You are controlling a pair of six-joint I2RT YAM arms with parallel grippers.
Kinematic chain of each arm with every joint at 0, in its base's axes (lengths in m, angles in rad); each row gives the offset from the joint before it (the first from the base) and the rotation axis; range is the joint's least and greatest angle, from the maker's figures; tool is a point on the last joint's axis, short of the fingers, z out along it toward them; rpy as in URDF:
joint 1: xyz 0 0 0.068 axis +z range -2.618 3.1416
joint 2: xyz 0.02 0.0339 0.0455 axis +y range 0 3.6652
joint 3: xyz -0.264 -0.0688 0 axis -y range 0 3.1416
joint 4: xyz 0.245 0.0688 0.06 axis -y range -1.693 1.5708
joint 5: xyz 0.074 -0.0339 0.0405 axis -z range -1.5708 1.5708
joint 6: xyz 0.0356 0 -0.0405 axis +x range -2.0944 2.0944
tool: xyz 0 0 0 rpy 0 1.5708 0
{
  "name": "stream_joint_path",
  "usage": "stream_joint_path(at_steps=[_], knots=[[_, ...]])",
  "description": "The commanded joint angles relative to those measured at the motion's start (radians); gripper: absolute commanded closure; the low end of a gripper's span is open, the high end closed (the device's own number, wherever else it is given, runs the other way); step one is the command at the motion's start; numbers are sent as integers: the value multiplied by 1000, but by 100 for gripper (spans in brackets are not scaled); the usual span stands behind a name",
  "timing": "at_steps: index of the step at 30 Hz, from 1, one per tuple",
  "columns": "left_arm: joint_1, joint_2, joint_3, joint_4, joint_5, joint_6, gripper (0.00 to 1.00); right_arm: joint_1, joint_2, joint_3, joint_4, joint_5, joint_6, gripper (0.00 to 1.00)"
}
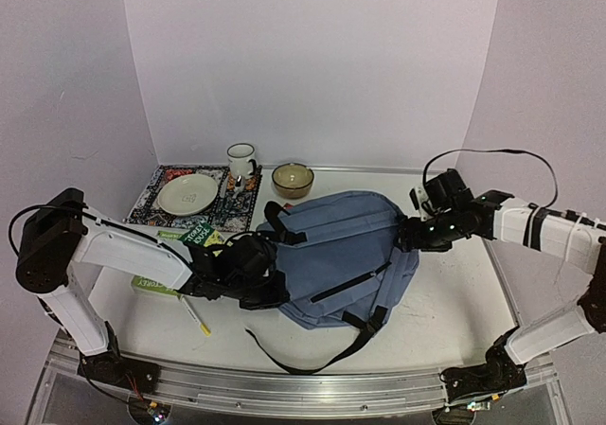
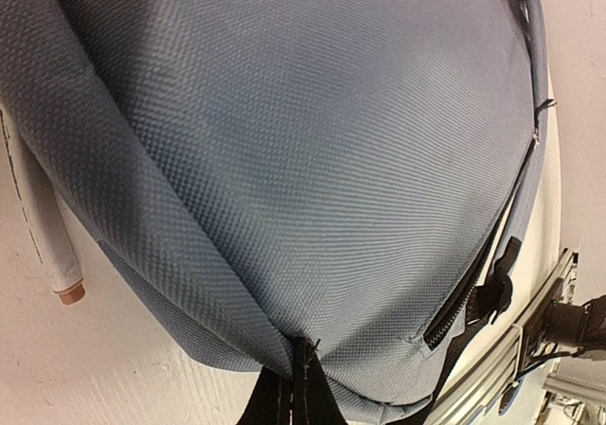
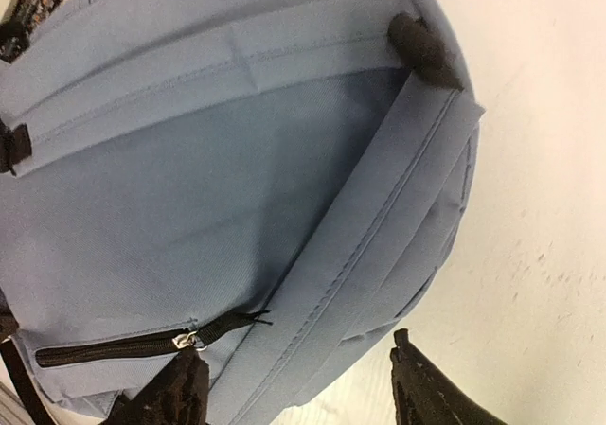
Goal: Pack the student bag
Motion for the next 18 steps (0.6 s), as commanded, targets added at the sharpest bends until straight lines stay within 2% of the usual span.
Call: stream_joint_path(at_steps=[1,4,7,12,18], knots=[[5,0,61,-47,-23,78,100,-146,-43,-56,87,-196,-17,24],[5,5,61,-50,-15,82,100,-253,-14,-104,183,-313,-5,19],[5,11,61,-52,-6,84,100,-308,31,-121,259,-386,-5,12],[5,19,65,-53,-3,88,100,-429,127,-130,353,-504,-21,9],[5,36,77,-64,12,93,100,-496,268,-102,418,-609,-43,3]])
